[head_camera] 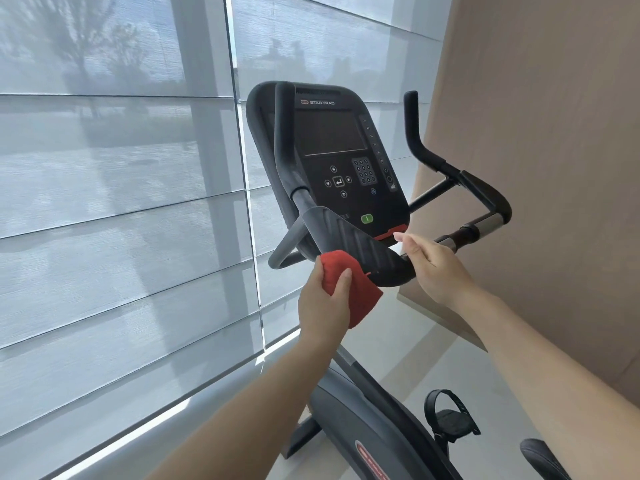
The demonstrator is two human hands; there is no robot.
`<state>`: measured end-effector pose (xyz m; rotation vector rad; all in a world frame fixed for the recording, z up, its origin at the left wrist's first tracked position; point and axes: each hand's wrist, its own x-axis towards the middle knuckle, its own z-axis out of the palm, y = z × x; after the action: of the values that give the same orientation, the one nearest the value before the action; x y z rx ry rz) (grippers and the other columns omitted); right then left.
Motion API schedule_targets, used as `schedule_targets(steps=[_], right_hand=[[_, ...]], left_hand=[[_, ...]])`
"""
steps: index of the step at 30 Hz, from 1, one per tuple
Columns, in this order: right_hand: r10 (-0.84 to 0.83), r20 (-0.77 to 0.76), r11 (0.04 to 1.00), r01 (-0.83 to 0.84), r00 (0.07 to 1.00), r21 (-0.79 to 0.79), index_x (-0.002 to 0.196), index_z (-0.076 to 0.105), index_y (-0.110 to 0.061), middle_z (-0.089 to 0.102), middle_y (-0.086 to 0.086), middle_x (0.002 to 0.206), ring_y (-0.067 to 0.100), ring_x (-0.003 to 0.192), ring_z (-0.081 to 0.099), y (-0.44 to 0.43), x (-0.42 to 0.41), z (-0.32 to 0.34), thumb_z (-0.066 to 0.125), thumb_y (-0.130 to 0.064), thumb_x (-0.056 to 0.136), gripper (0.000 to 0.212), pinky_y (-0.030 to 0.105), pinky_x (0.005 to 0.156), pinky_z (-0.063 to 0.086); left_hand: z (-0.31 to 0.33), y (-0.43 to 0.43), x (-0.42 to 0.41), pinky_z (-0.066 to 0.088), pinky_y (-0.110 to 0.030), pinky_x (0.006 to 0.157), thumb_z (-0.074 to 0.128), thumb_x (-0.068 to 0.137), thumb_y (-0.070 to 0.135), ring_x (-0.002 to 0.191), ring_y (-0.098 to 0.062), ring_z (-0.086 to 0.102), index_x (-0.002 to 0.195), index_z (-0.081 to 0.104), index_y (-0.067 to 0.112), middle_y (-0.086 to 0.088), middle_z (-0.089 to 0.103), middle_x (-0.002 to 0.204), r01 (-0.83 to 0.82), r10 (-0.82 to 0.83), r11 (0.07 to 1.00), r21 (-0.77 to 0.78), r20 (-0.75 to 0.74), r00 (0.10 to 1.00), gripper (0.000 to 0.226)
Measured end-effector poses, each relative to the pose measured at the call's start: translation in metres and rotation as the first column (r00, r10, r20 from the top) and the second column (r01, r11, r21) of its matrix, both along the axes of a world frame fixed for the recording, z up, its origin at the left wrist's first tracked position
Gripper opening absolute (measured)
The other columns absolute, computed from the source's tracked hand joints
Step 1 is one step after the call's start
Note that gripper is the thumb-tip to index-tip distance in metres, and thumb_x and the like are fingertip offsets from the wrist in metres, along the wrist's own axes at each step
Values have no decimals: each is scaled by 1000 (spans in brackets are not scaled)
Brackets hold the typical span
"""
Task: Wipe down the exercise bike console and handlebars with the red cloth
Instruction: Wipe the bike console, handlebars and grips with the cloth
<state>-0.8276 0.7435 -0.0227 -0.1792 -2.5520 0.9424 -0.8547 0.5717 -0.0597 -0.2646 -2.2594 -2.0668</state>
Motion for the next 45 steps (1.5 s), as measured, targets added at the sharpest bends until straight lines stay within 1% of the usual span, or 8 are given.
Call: schedule_targets(steps=[2,6,11,16,21,26,37,45], right_hand=[[-8,-2,1000,8,1000,-8,137,41,-23,49,-2,138,18,132,39,0,1,1,25,-42,99,46,25,95,31],[-1,4,1000,1,1000,-15,138,40,-24,46,-3,141,17,134,37,-1,7,1,25,-42,99,46,24,95,31],[-26,1,1000,26,1000,-8,138,41,-24,47,-4,140,18,133,37,4,15,5,25,-42,99,46,26,97,31],[13,-21,999,-14,1000,-31,138,42,-22,47,-5,139,8,129,37,-6,12,8,25,-41,99,46,19,95,27],[-14,-38,1000,14,999,-8,138,42,-23,47,-7,139,-1,120,35,-16,11,12,26,-40,99,46,17,93,27],[-66,-43,998,66,997,-6,136,45,-24,50,-8,136,0,119,40,-25,6,14,27,-42,99,45,17,94,29],[-239,-101,967,246,966,60,133,48,-19,52,-6,135,6,127,41,-100,-57,23,29,-36,100,42,13,97,25],[-526,-229,819,560,819,123,115,60,-19,62,-3,117,18,108,55,-126,-93,9,31,-36,98,38,28,88,41]], left_hand=[[-4,6,4,48,-27,88,56,91,36,110,-17,56,136,47,24,4,60,121,11,-11,1000,-26,4,1000,47],[-20,11,17,47,-12,61,57,90,38,103,-18,59,132,50,23,2,61,115,133,-132,988,-73,21,991,44],[-21,-28,-3,49,-35,91,58,91,35,106,-20,56,140,43,26,0,59,124,20,-23,992,-127,-22,999,52],[26,-57,-34,42,-29,95,57,93,27,114,-21,53,144,37,25,1,56,128,-168,125,977,-129,-293,948,55],[67,-46,-63,34,-19,91,59,91,26,118,-15,48,140,41,21,2,49,136,-66,-189,916,-396,-571,799,53],[70,-33,-99,41,-30,97,53,94,32,119,-21,51,131,54,19,1,56,131,-58,-686,584,-810,-530,499,40],[103,-56,-198,45,-42,94,45,97,33,118,-27,46,132,50,17,-5,51,129,-239,-703,512,-825,-562,436,39],[90,-59,-221,31,-25,100,46,97,33,118,-22,49,127,57,17,0,56,129,-30,-771,610,-792,-602,210,35]])
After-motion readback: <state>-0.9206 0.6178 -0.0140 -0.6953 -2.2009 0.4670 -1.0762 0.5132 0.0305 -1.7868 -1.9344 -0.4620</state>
